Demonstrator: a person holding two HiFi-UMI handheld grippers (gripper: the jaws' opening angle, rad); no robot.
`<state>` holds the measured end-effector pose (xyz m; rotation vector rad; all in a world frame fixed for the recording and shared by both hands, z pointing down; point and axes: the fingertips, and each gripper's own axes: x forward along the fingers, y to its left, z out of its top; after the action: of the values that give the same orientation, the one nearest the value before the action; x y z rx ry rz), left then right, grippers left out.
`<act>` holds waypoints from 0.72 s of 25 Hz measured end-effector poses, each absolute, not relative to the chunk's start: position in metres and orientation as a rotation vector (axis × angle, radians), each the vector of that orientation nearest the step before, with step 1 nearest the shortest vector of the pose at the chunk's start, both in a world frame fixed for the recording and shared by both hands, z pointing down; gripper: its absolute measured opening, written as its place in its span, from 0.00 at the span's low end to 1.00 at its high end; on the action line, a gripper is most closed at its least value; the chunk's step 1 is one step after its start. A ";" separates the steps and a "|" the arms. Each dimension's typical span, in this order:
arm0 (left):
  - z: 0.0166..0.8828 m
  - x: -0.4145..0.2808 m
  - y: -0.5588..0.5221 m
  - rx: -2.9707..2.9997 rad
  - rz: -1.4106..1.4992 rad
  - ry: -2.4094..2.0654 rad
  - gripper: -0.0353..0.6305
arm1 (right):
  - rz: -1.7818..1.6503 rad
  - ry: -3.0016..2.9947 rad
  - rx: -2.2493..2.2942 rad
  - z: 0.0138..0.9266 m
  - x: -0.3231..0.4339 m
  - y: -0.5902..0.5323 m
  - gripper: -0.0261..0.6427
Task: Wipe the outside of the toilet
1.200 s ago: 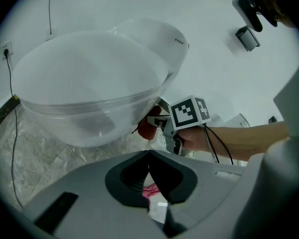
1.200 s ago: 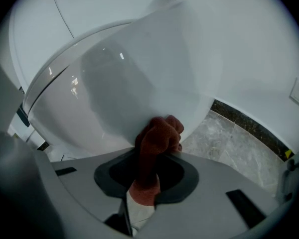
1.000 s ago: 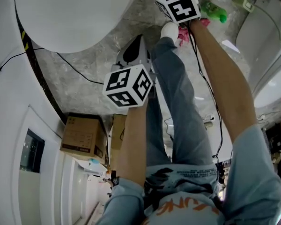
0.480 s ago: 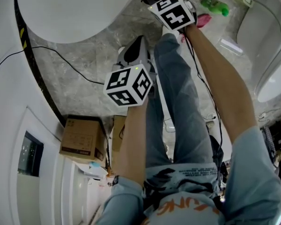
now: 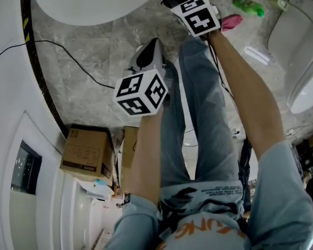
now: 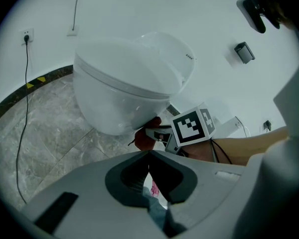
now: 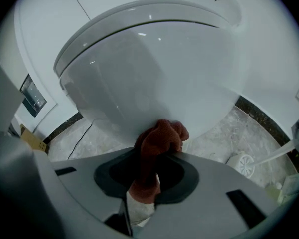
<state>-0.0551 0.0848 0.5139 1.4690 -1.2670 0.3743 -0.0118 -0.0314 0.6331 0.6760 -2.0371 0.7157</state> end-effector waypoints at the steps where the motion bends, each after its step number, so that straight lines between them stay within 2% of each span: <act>1: 0.513 -0.059 0.088 1.469 0.372 -1.269 0.06 | 0.718 -2.035 0.677 0.633 -0.015 -0.028 0.17; 18: 0.507 -0.096 0.114 1.533 0.457 -1.234 0.06 | 0.857 -2.121 0.568 0.619 -0.075 0.039 0.17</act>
<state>-0.0959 0.1140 0.5068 1.5332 -1.2339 0.4569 -0.0750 0.0388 0.6193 0.5683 -2.1209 0.8572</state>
